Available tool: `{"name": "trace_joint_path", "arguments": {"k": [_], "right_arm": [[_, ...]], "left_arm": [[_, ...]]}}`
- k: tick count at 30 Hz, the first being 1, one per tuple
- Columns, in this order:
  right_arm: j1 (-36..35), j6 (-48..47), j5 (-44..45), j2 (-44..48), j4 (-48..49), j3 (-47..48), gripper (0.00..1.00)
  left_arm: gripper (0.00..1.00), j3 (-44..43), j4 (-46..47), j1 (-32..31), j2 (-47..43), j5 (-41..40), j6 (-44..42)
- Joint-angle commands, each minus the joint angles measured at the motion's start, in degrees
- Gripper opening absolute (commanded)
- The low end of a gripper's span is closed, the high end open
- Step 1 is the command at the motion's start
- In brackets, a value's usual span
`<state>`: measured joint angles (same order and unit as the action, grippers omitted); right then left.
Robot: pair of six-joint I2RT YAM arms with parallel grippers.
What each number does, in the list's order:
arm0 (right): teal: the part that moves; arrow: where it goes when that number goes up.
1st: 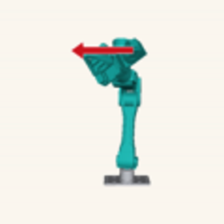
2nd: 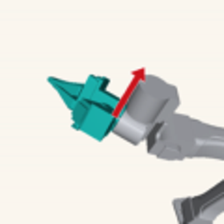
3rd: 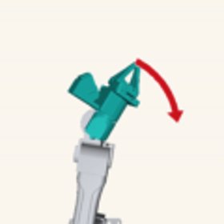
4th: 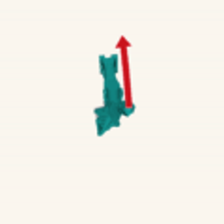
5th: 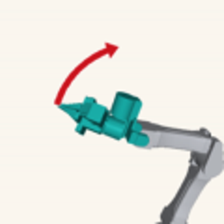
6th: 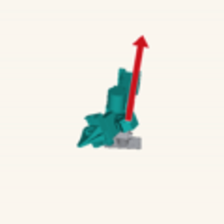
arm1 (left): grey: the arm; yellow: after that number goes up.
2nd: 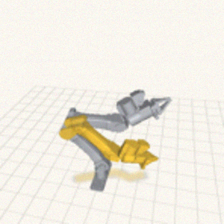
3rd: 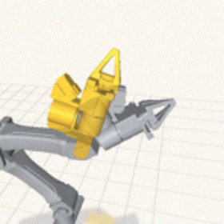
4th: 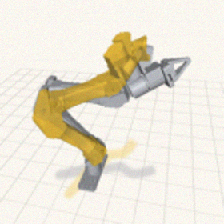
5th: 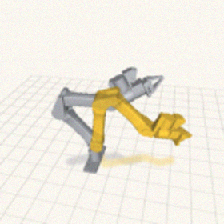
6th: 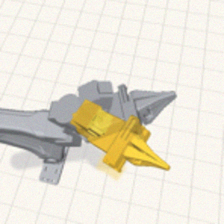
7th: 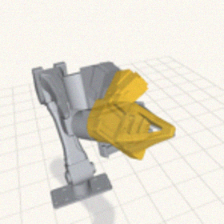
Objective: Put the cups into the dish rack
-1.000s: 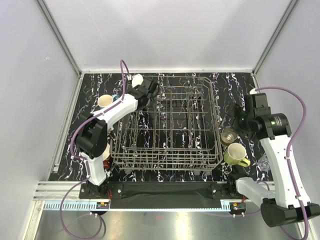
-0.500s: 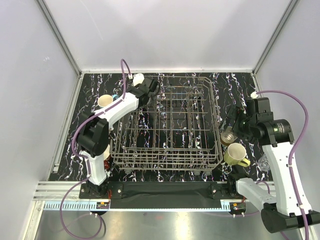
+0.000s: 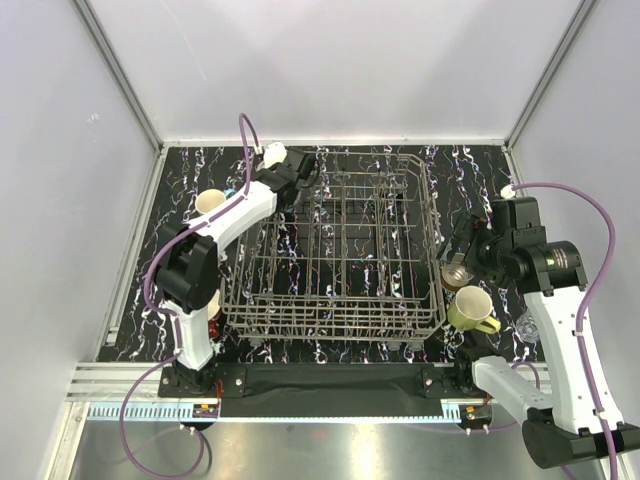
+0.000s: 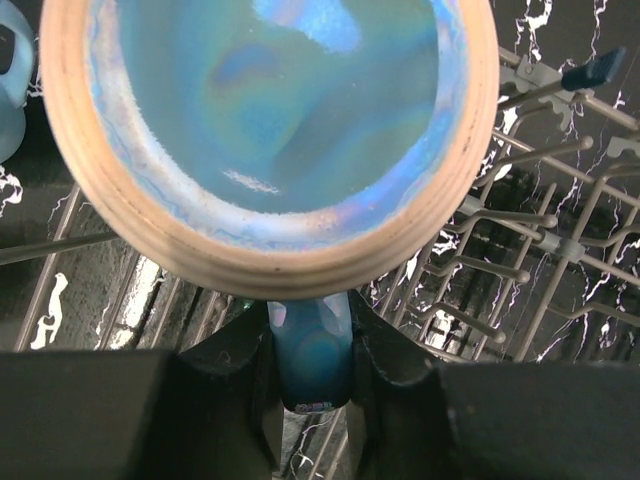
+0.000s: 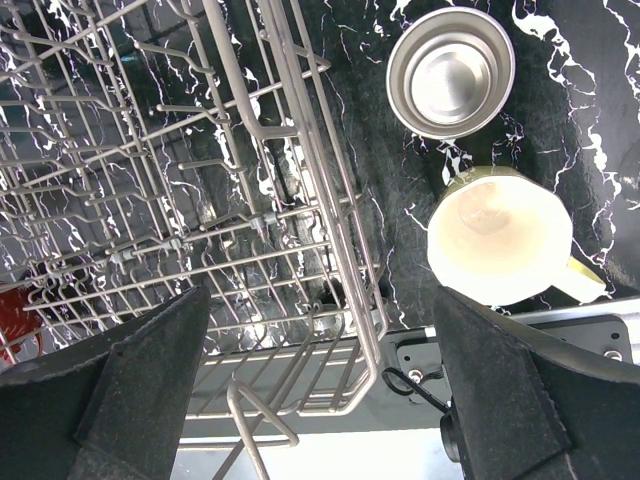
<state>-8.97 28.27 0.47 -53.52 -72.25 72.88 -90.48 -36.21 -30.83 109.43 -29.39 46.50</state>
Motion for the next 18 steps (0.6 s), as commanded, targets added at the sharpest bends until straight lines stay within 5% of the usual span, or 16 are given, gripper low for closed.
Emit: {"name": "trace_joint_path", "arguments": {"k": [1,5,8,11,13,14,18], "right_arm": [[-0.08,-0.33,-0.03,1.13,0.79,0.42,1.00],[-0.08,0.56,-2.22,1.57,1.49,-0.63,1.00],[-0.08,0.47,-1.79,2.01,1.76,-1.34,1.00],[-0.08,0.47,-1.35,2.19,1.76,-1.51,1.00],[-0.08,0.38,-1.52,2.36,1.76,-1.60,1.00],[0.01,0.47,-1.61,2.28,1.76,-1.52,1.00],[-0.08,0.64,-1.79,2.36,2.20,-1.78,1.00]], "left_arm": [[0.00,-0.75,-1.13,0.16,-1.41,-2.24,5.79],[0.00,0.56,0.35,0.68,-0.80,-0.77,5.27],[0.20,1.61,0.96,1.47,0.70,1.26,4.92],[0.14,2.50,2.28,1.65,0.96,2.58,4.04],[0.23,2.32,2.46,1.65,1.14,2.93,3.86],[0.39,2.24,2.54,1.65,0.97,2.93,3.77],[0.59,2.06,3.07,1.65,0.26,3.37,3.34]]}}
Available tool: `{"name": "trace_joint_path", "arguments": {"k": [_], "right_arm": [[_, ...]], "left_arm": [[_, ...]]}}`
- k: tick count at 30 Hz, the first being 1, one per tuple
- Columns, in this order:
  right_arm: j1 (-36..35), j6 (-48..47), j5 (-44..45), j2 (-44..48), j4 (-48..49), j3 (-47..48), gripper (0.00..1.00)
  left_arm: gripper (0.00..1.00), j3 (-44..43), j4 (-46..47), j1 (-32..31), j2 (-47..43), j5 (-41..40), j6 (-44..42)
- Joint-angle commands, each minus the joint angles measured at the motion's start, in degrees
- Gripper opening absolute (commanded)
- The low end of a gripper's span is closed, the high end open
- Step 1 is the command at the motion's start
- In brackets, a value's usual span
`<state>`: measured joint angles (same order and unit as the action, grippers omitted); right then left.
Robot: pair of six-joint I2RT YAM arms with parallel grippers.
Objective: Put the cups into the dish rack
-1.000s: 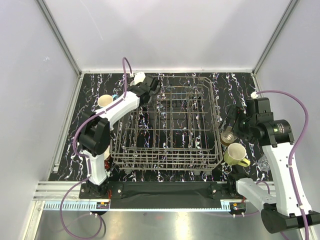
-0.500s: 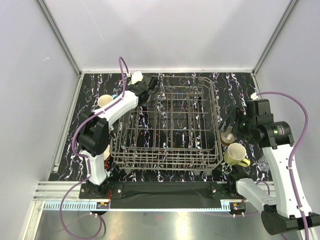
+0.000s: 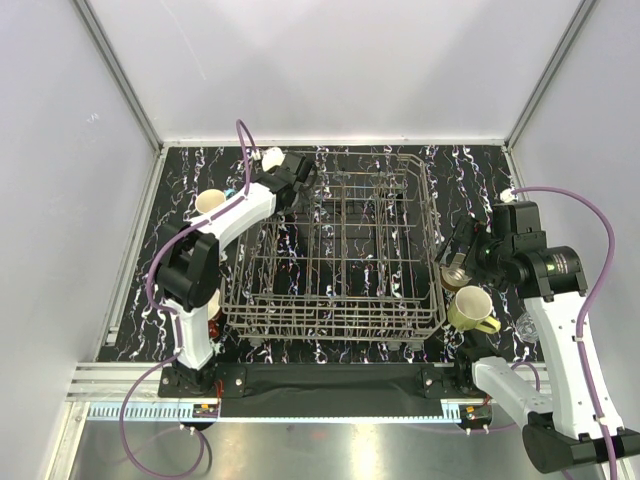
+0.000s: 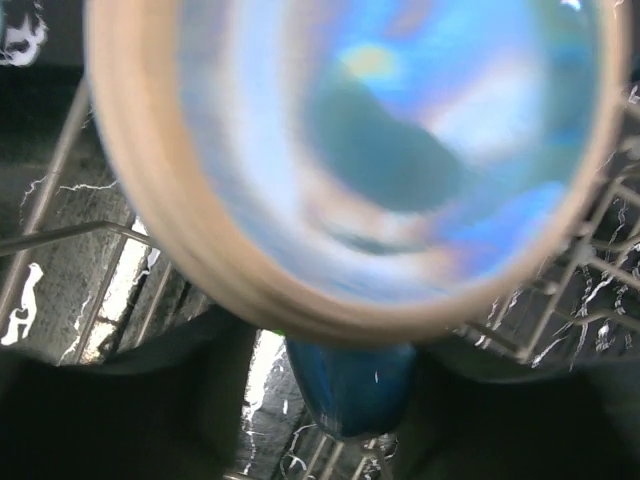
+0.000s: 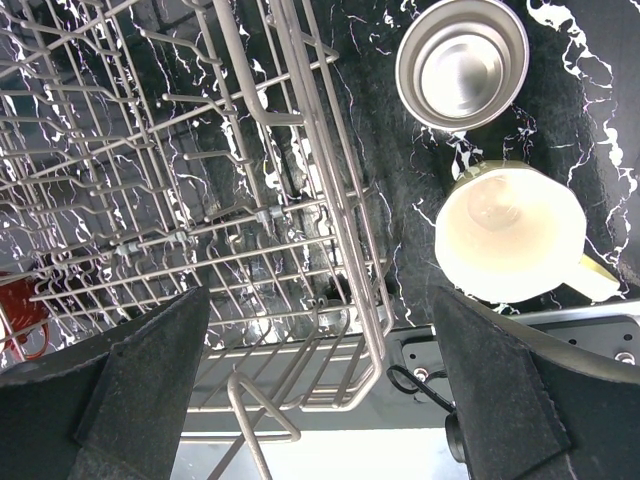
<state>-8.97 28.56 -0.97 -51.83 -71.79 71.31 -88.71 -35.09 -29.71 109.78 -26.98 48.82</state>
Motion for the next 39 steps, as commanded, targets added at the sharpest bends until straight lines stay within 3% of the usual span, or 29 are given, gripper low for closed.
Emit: {"name": "trace_joint_path", "arguments": {"k": [1,10,12,19,24,31,39], "right_arm": [[-0.08,0.27,-0.35,0.68,1.83,-0.29,1.00],[-0.08,0.36,0.71,0.33,1.74,-1.08,1.00],[-0.08,0.44,5.53,0.07,0.95,-0.47,1.00],[-0.08,1.76,14.41,-1.51,-2.56,2.34,1.00],[-0.08,0.54,17.41,-3.01,-5.03,3.40,1.00],[-0.08,0.52,15.56,-1.43,-3.18,2.35,1.00],[-0.08,5.10,13.19,-3.89,-4.94,1.02,0.99]], "left_arm": [[0.62,0.20,2.04,0.53,-0.26,1.14,0.93],[0.74,-0.33,2.66,0.01,-4.83,4.13,-1.27],[0.78,-0.41,2.40,-0.52,-6.67,4.39,-1.53],[0.99,2.22,0.03,-1.93,-14.84,5.01,-1.44],[0.99,4.94,-3.92,-4.73,-21.70,4.14,-2.76],[0.99,15.30,-7.36,-12.73,-39.51,5.18,-2.16],[0.99,26.65,-11.12,-26.96,-52.91,4.85,-1.71]]}}
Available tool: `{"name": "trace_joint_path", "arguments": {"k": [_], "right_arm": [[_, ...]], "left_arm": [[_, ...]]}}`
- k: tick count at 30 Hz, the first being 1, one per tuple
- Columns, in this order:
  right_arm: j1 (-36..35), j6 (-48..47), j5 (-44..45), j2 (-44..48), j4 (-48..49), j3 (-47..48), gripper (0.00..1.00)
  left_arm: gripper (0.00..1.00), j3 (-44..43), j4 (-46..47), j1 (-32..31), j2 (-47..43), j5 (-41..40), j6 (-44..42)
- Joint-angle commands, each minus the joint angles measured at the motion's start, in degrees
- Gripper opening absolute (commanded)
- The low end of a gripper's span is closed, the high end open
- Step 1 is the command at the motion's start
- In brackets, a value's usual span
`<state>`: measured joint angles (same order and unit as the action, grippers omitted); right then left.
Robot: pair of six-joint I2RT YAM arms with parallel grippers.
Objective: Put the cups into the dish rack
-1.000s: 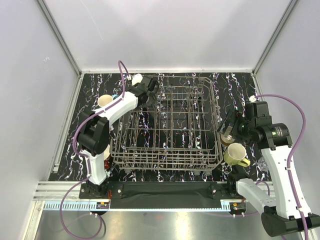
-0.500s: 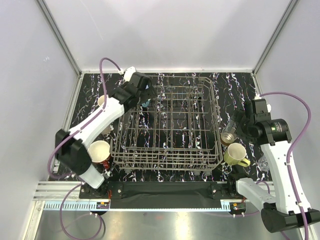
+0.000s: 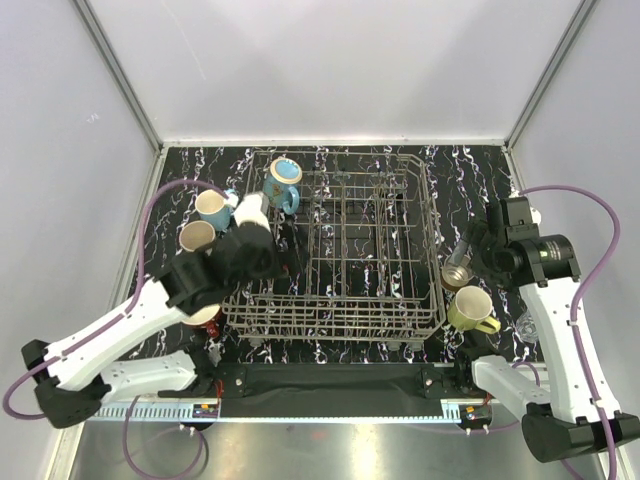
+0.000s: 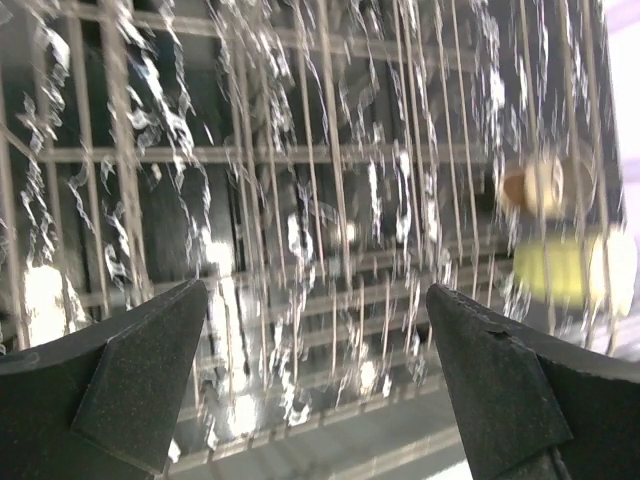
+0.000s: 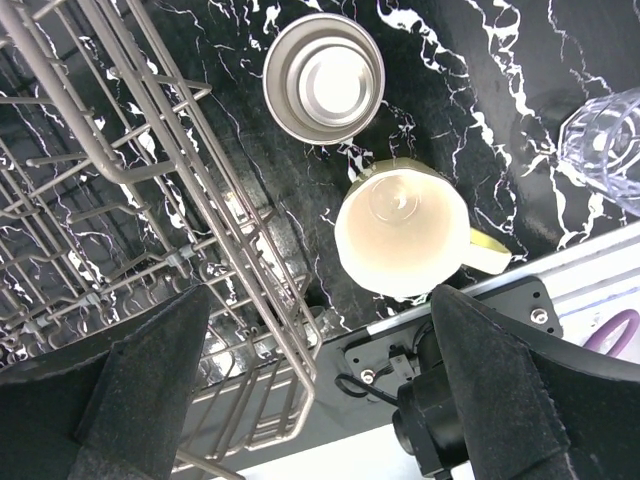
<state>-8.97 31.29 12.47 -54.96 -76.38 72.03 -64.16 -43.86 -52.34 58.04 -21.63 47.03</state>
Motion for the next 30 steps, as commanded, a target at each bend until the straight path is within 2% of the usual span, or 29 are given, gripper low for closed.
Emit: {"name": "trace_joint_path", "arguments": {"k": [1,2,7,8,11,13,15,18,21,23,30], "right_arm": [[-0.08,2.90,0.01,-0.76,-0.70,0.65,0.98],[-0.08,3.68,0.62,-0.59,-1.22,0.66,0.97],[-0.17,9.04,3.09,1.43,-0.27,-4.24,0.89],[-0.08,10.01,3.00,1.96,0.52,-5.57,0.83],[-0.08,13.35,1.25,1.70,2.80,-11.37,0.72],[-0.08,14.67,-0.68,0.91,4.74,-15.14,0.68],[0.01,15.03,-0.95,0.64,5.97,-17.53,0.67],[-0.08,15.29,-1.13,0.99,8.08,-20.44,0.64],[0.01,16.43,-1.13,0.99,9.40,-20.70,0.64],[-0.08,16.88,-1.22,-0.06,9.58,-20.35,0.58],[-0.08,18.72,2.47,-4.19,8.88,-20.87,0.52]], "left_arm": [[0.99,2.28,-3.77,-5.75,-1.52,-1.48,0.61],[0.99,2.98,-4.48,-7.41,-1.88,-1.66,0.44],[0.99,0.54,-4.66,-7.96,-6.26,1.50,-3.50],[0.99,-0.25,-4.49,-7.96,-6.97,1.94,-4.39],[0.99,-3.77,-2.99,-7.96,-9.61,3.25,-7.29],[0.99,-5.96,-2.12,-7.96,-11.10,5.36,-8.69],[0.99,-6.50,-0.54,-7.96,-11.98,10.17,-10.28],[0.99,-8.26,-2.45,-7.96,-12.95,12.91,-11.52],[0.99,-6.42,-1.42,-7.96,-15.32,13.98,-11.96],[0.99,-4.93,-0.45,-7.96,-16.90,13.89,-12.05],[0.99,-6.32,0.96,-7.96,-16.65,13.98,-12.66]]}}
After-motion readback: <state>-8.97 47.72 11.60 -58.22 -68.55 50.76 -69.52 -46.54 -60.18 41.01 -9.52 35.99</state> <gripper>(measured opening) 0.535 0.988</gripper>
